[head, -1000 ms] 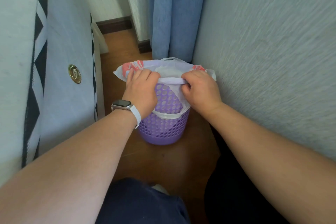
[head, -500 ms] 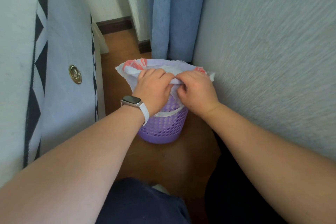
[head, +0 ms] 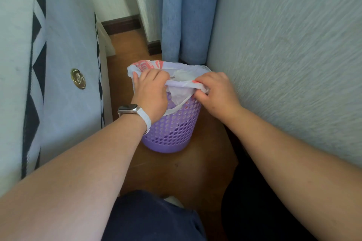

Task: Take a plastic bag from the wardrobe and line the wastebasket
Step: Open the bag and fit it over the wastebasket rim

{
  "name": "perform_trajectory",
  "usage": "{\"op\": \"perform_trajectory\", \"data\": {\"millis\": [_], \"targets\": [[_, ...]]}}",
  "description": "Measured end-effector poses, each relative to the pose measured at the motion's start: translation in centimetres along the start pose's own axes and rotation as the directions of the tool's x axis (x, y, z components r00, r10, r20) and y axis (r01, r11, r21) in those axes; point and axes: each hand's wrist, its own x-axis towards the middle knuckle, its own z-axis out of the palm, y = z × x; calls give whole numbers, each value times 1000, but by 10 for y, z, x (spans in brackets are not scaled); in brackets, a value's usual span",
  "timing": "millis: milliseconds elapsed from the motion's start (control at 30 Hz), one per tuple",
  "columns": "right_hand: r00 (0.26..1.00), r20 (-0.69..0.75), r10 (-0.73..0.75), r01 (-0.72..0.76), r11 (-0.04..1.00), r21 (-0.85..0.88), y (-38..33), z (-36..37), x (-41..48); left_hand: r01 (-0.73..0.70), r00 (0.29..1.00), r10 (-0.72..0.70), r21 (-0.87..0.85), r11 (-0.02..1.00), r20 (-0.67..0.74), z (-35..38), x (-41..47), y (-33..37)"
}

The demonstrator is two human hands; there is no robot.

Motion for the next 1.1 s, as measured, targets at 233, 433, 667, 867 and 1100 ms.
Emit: {"op": "perform_trajectory", "data": {"millis": [233, 433, 667, 867, 1100], "targets": [[998, -37, 49, -50, 999, -1, -3, 0, -1, 14, 1000, -14, -22, 1000, -7, -1, 0, 1], [999, -46, 4, -8, 995, -100, -15, -5, -2, -270, 963, 271, 88, 959, 0, 0, 3, 23], [998, -9, -64, 64, 997, -35, -27, 0, -3, -269, 962, 271, 84, 960, -17, 1, 6, 24], [998, 24, -51, 52, 998, -45, -28, -2, -5, -252, 968, 253, 49, 966, 1, -3, 0, 17], [998, 23, -62, 63, 997, -46, -25, 1, -6, -169, 983, 169, 6, 986, -76, 3, 6, 19]]}}
